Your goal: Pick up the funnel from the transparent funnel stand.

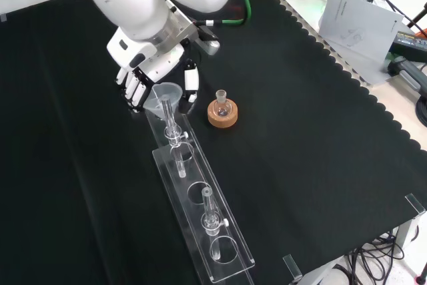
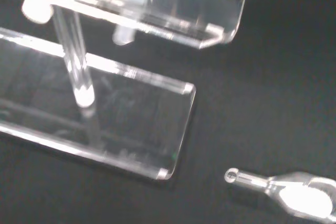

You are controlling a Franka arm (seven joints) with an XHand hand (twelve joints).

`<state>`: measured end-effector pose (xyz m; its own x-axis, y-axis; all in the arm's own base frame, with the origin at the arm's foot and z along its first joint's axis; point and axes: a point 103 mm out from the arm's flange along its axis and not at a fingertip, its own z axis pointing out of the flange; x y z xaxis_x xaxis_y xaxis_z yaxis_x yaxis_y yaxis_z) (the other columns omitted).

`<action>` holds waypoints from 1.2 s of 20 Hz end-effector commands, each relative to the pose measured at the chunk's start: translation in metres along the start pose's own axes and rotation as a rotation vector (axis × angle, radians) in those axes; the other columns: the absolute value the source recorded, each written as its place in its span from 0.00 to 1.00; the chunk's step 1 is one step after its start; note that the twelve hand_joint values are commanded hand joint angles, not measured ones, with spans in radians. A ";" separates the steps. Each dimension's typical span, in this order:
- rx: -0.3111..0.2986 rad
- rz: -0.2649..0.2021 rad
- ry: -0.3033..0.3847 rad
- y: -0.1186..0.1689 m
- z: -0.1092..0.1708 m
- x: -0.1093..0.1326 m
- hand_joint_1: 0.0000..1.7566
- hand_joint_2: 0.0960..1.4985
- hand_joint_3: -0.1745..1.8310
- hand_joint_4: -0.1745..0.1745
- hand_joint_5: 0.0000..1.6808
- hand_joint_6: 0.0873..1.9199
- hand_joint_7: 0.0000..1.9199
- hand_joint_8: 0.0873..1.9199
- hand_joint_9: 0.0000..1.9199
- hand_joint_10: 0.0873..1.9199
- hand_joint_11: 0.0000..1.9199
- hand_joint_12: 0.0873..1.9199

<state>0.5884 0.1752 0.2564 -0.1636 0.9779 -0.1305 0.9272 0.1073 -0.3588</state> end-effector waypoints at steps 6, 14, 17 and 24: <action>-0.239 0.021 -0.133 -0.038 -0.054 -0.009 0.46 0.49 0.35 0.36 0.45 0.35 0.37 0.39 0.51 0.28 0.26 0.66; -0.249 0.074 -0.213 -0.088 -0.079 -0.020 0.46 0.48 0.35 0.36 0.42 0.35 0.35 0.39 0.52 0.28 0.27 0.66; -0.244 0.114 -0.241 -0.109 -0.082 -0.023 0.46 0.48 0.35 0.36 0.41 0.36 0.35 0.39 0.51 0.28 0.27 0.65; -0.221 0.171 -0.304 -0.154 -0.079 -0.021 0.45 0.47 0.36 0.38 0.39 0.37 0.34 0.40 0.49 0.29 0.26 0.66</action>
<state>0.5211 0.1611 0.3778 -0.1123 0.9318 -0.3453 0.9915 0.0823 -0.1004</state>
